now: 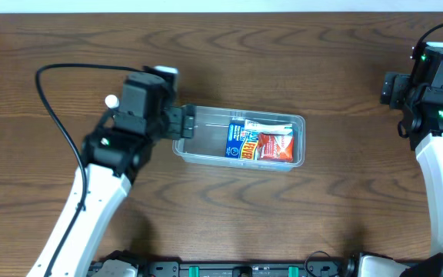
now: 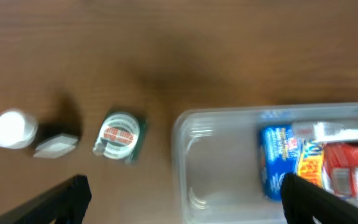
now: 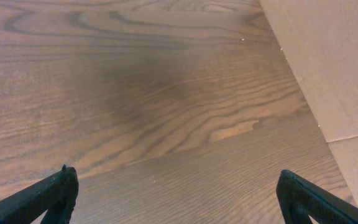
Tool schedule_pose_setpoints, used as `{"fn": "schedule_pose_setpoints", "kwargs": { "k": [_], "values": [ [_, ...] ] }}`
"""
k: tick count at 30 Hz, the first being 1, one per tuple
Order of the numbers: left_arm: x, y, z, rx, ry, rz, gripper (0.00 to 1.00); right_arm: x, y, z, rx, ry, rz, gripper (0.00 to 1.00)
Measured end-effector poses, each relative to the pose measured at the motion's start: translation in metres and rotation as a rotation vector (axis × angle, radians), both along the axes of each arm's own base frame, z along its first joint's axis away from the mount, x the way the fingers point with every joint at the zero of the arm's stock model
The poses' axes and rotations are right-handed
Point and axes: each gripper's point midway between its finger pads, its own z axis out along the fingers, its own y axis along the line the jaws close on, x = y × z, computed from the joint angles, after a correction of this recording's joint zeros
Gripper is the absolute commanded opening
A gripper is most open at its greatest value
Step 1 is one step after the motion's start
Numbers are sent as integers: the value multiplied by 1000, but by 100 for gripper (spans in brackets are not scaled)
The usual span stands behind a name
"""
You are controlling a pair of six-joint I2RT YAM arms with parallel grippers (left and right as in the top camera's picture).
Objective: Pack container
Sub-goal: 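Move left gripper to the green Zam-Buk box and descend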
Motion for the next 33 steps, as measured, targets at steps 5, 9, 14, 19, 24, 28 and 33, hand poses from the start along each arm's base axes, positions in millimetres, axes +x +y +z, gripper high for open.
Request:
{"fn": "schedule_pose_setpoints", "kwargs": {
  "k": [5,9,14,19,24,28,33],
  "values": [
    [15,17,13,29,115,50,98,0,0,0,0,0,0,99],
    [39,19,13,64,199,45,98,0,0,0,0,0,0,99],
    [63,23,-24,109,313,26,98,0,0,0,0,0,0,99],
    [69,46,-59,132,412,45,98,0,0,0,0,0,0,99],
    [67,64,-61,137,428,5,98,0,0,0,0,-1,0,99],
    [65,64,-61,150,431,-65,98,0,0,0,0,0,0,99],
    [66,61,-74,164,457,-130,98,0,0,0,0,0,0,99]
  ]
}}
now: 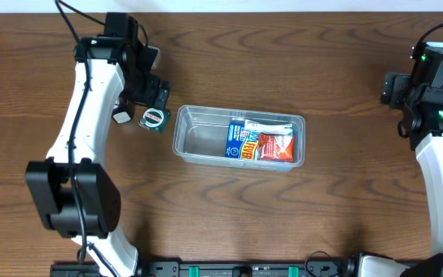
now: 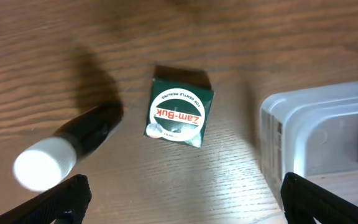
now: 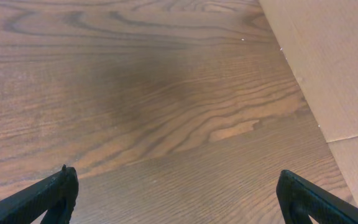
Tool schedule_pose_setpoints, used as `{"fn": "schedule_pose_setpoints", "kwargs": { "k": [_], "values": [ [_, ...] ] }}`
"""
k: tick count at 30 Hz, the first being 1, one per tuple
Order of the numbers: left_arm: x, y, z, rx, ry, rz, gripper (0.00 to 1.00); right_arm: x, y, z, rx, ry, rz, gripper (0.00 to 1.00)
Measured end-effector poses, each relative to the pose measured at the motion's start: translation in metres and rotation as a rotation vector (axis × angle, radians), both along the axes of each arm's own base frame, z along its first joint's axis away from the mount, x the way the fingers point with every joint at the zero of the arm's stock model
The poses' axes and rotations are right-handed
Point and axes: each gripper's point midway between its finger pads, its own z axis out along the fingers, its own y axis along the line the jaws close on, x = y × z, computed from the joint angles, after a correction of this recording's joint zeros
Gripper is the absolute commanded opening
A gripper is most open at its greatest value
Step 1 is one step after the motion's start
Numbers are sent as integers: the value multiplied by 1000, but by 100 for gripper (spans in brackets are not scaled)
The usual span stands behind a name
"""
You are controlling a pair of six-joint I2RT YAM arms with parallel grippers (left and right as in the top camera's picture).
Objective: Pack container
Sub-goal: 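Move left gripper to the green Zam-Buk box and descend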
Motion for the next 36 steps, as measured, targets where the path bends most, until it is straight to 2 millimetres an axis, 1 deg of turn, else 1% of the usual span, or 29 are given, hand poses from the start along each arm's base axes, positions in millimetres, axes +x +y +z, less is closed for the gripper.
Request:
{"fn": "schedule_pose_setpoints", "kwargs": {
  "k": [8,12,16,22,29,36],
  "values": [
    [-1,0,-54,9,140,-28,98,0,0,0,0,0,0,99],
    [-3,0,-72,11,185,-29,98,0,0,0,0,0,0,99],
    [-4,0,-80,13,206,-29,98,0,0,0,0,0,0,99],
    [-4,0,-85,14,216,-40,98,0,0,0,0,0,0,99],
    [1,1,-91,22,205,-74,98,0,0,0,0,0,0,99],
    [-1,4,-106,46,240,-98,100,0,0,0,0,0,0,99]
  ]
}}
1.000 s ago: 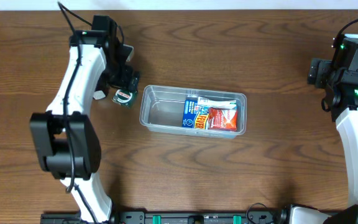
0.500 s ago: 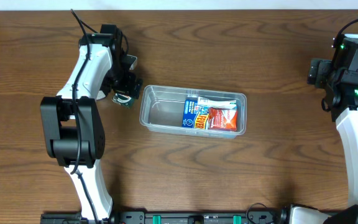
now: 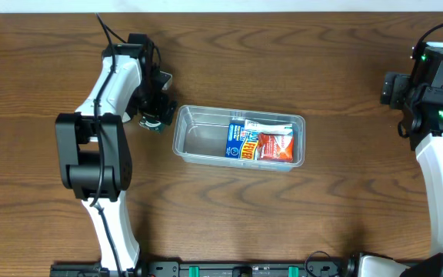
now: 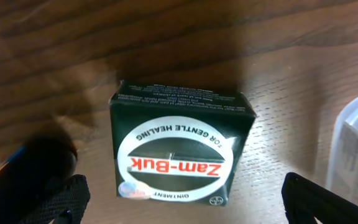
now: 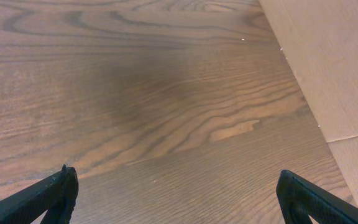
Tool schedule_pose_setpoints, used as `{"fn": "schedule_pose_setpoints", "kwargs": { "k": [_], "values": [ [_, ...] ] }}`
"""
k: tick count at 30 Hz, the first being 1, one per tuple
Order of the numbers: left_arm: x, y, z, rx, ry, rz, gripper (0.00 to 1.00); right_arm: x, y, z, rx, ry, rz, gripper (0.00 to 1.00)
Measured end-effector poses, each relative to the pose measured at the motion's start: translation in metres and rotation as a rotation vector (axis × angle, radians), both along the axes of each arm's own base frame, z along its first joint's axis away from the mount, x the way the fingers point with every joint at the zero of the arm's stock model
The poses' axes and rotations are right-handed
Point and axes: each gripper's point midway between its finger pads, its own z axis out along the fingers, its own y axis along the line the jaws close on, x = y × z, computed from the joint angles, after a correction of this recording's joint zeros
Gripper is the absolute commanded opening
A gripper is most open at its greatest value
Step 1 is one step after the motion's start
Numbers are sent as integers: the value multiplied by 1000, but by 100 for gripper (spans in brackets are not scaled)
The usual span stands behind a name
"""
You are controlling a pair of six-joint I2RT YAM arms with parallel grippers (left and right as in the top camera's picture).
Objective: Pack container
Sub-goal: 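Move left gripper to the green Zam-Buk box and descend, then close left gripper on the Zam-Buk box and lift it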
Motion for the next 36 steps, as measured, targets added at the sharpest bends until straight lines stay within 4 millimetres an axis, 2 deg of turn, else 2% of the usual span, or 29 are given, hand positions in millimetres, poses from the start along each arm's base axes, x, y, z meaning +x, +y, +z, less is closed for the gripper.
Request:
{"fn": "schedule_pose_setpoints", "kwargs": {
  "k": [8,16,23,36],
  "values": [
    [1,0,-2,-1,-3,-5,100,0,0,0,0,0,0,99],
    [-4,0,-13,0,4,-7,97,0,0,0,0,0,0,99],
    [-2,0,-14,-1,-5,-13,80,0,0,0,0,0,0,99],
    [0,-7,-14,-38,-10,18,80,0,0,0,0,0,0,99]
  ]
}}
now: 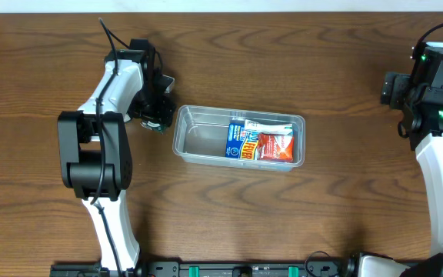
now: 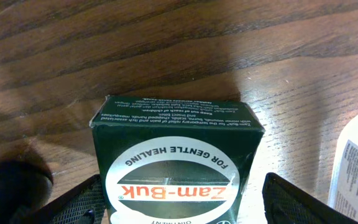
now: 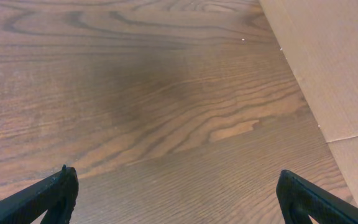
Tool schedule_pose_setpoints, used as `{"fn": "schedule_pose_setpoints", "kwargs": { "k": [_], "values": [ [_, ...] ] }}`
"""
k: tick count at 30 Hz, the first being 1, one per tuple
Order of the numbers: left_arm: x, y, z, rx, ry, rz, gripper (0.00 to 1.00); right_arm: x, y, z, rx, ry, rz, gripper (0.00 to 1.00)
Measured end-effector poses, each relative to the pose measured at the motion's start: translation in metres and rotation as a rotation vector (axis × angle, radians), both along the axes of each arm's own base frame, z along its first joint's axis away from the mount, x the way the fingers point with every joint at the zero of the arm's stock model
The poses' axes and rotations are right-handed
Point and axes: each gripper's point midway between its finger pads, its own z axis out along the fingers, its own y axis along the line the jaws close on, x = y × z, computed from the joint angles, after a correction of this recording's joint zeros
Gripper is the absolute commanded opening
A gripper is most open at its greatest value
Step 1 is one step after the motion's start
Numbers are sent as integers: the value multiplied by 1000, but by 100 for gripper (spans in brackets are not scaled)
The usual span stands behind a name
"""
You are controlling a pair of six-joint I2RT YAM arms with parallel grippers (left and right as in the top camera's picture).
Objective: Pack container
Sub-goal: 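Close left gripper on the Zam-Buk box and lift it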
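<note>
A dark green Zam-Buk box (image 2: 176, 162) lies on the table just left of the clear plastic container (image 1: 194, 146). My left gripper (image 2: 178, 202) is open and low over the box, one finger on each side of it. In the overhead view the left gripper (image 1: 155, 114) covers most of the box. The container holds a blue packet (image 1: 242, 141), a red packet (image 1: 276, 146) and a white tube (image 1: 264, 123). My right gripper (image 3: 178, 199) is open over bare wood, far right of the container.
A black tube (image 2: 8, 186) lies just left of the box, close to the left finger. The container's rim (image 2: 353, 168) is close on the right. A cardboard surface (image 3: 328, 62) lines the right side of the right wrist view.
My left gripper has come lower and closer on the Zam-Buk box, whose sides now sit between the open fingers. The right arm has not moved.
My left gripper was open over the container's empty left end. Then it was to the left, above the box and the black tube. Then it hung closer over the box, and now its fingers flank the box. The right gripper stayed open and still.
</note>
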Motion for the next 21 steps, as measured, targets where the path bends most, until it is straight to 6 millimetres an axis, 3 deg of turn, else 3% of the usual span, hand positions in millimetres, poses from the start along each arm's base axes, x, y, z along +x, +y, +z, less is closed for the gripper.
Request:
{"fn": "schedule_pose_setpoints", "kwargs": {
  "k": [10,21],
  "values": [
    [0,-2,0,-6,7,119,80,0,0,0,0,0,0,99],
    [-7,-5,-13,-13,13,26,80,0,0,0,0,0,0,99]
  ]
}}
